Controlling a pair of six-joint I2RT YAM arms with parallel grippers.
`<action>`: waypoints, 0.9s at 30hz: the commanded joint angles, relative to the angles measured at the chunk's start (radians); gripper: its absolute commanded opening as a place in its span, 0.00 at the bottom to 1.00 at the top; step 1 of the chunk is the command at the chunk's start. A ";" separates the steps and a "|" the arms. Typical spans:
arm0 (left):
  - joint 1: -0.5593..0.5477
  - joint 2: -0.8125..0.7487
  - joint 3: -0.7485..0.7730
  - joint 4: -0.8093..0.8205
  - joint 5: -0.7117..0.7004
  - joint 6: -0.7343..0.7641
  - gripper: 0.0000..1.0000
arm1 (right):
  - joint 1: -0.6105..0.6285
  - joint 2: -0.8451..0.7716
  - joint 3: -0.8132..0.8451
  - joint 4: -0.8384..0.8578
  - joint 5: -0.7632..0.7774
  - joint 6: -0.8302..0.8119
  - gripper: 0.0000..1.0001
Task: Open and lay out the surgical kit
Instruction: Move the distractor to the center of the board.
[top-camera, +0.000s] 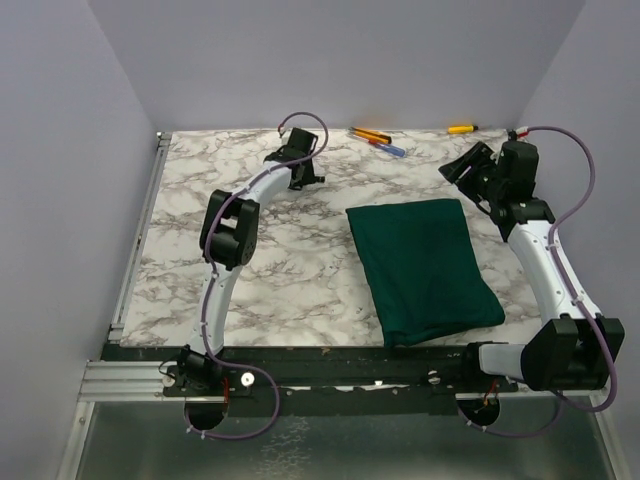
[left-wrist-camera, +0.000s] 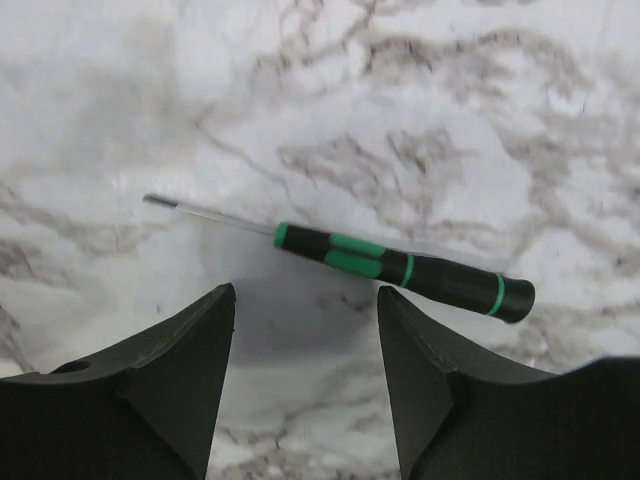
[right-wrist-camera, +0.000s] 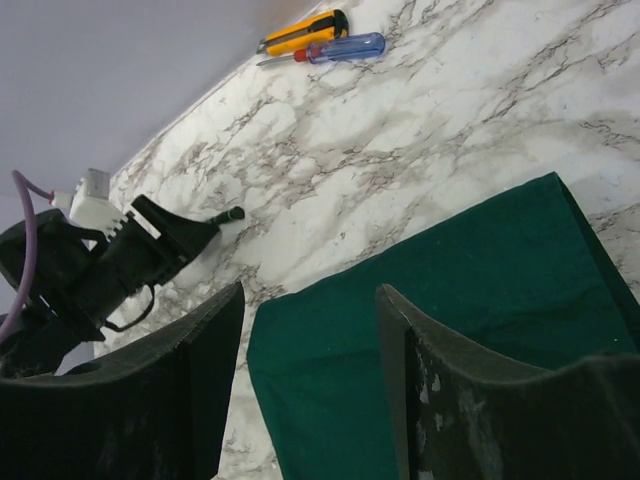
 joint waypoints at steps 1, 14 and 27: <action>0.051 0.158 0.160 -0.053 0.049 0.109 0.62 | 0.005 0.032 0.046 0.000 0.036 -0.033 0.60; 0.095 0.039 0.331 -0.053 0.262 0.180 0.66 | 0.005 0.091 0.165 -0.149 0.101 -0.048 0.63; 0.051 -0.418 0.050 -0.052 0.519 0.294 0.70 | 0.005 0.049 0.215 -0.674 0.257 0.078 0.75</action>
